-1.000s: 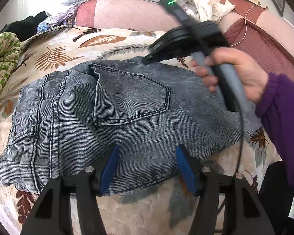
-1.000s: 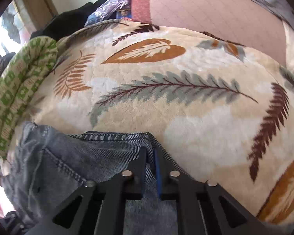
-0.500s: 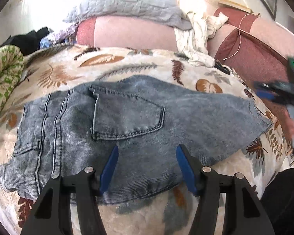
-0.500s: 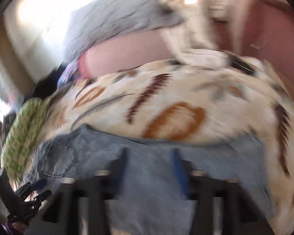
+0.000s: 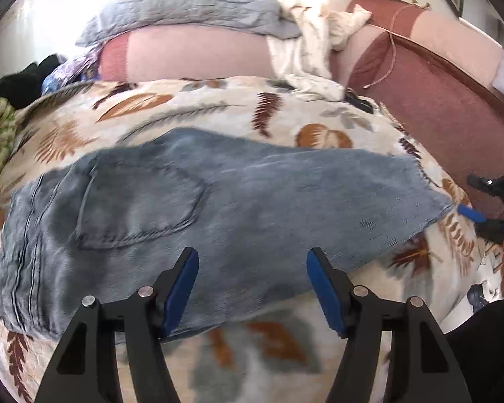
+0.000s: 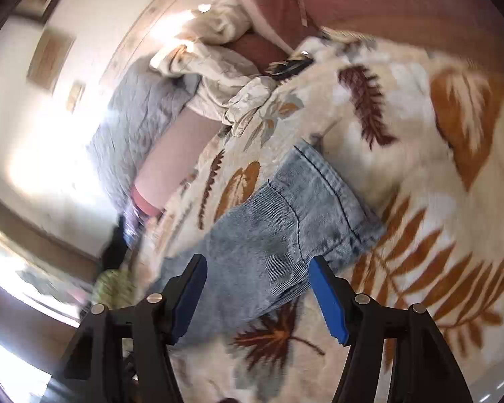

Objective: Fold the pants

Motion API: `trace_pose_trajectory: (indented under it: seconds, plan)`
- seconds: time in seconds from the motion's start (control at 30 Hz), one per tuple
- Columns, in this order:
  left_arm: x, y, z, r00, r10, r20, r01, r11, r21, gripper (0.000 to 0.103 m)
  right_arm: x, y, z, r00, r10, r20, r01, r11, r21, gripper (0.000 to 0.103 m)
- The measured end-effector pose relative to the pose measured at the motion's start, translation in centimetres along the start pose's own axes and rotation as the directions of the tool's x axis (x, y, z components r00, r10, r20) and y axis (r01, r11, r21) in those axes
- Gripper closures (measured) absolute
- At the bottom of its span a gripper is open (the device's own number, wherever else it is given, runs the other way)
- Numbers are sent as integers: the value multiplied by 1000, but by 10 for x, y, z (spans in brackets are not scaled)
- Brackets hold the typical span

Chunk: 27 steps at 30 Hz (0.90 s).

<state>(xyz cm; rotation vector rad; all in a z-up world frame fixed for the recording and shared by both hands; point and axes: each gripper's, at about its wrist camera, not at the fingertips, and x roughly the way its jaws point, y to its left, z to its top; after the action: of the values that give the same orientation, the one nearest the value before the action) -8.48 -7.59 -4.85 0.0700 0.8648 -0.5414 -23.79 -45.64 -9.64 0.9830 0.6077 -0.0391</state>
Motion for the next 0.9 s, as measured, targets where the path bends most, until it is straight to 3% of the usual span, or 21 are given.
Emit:
trace_pose_trajectory:
  seconds: [0.13,0.3,0.4,0.57,0.73,0.9]
  plan:
    - [4,-32,25,1000,-24,-10,24,999,46,29,10,-13,-2,1000,-7,-27,9,995,96,36]
    - [27,-81,57,999,19,-47,-10,984,176,27,17,-32,3,999,7,-47,1,985,175,36]
    - [37,-103,64,997,23,-75,-8,980,199,27,19,-37,6,998,3,-58,7,983,181,36]
    - [38,-110,50,996,31,-79,-16,984,179,26,15,-43,9,998,-2,-67,14,985,173,35]
    - [34,-94,35,994,42,-105,-26,988,151,26,15,-52,5,995,-34,-91,52,976,210,34]
    - [30,-81,32,988,127,-87,-111,979,172,26,11,-40,2,998,-31,-46,39,983,178,34]
